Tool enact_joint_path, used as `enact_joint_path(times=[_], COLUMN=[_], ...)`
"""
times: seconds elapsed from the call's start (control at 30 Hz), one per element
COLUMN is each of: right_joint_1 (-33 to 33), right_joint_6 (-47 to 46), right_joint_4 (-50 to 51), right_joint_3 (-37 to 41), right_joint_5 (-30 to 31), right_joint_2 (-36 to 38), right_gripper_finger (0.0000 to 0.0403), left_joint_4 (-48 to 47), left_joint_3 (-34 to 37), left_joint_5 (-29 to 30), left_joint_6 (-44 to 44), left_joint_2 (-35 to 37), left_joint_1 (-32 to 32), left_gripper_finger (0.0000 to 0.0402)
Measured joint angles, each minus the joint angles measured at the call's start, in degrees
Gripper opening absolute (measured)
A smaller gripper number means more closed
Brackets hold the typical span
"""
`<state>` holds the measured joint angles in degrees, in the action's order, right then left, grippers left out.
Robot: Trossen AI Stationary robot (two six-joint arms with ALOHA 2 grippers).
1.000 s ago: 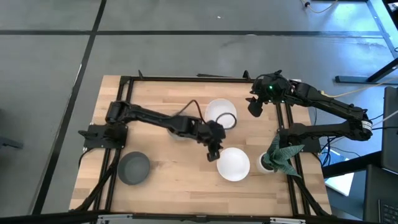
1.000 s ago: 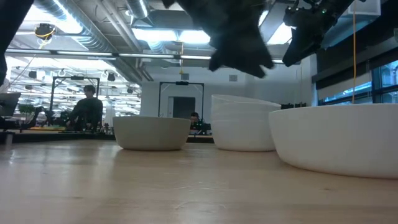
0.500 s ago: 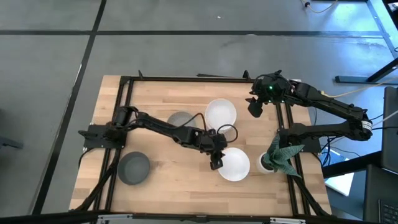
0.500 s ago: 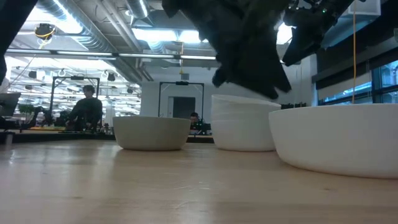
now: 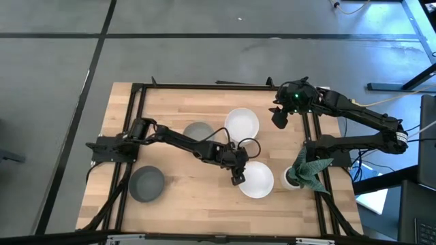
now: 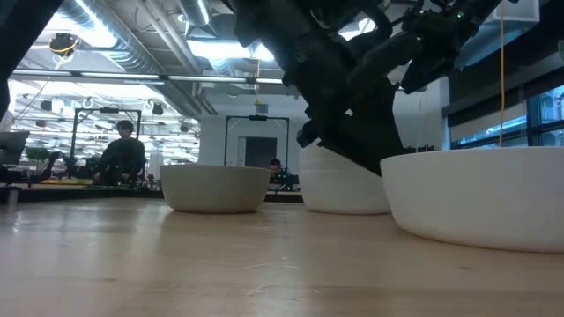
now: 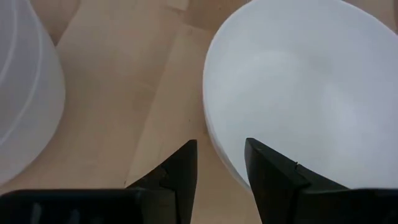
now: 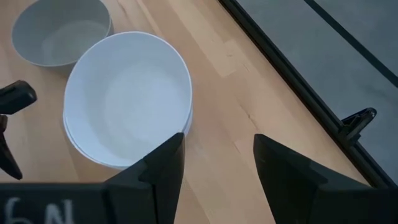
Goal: Nest bowls inside each other
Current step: Stack the white bowl on top of the white bowl
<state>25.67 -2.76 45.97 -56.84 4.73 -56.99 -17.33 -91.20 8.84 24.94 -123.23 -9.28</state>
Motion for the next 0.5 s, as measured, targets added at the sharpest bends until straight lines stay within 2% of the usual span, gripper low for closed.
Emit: enact_joint_path(times=[0.1,0.3,0.5], right_joint_1=[0.00,0.00,0.00], right_joint_6=[0.07,0.17,0.22], right_joint_4=[0.07,0.09,0.09], right_joint_3=[0.00,0.00,0.00], right_joint_5=[0.00,0.04,0.07], right_joint_2=[0.00,0.00,0.00], right_gripper_finger=[0.0193,0.0193,0.0193], left_joint_4=[-0.07,-0.67,-1.39], left_joint_3=[0.02,-0.04,-0.04], left_joint_5=[-0.14,-5.14,-5.28], left_joint_6=[-0.01,0.43,0.42], left_joint_2=[0.12,-0.40,-0.40], left_joint_1=[0.05,0.50,0.64], left_gripper_finger=[0.0128,0.0122,0.0080])
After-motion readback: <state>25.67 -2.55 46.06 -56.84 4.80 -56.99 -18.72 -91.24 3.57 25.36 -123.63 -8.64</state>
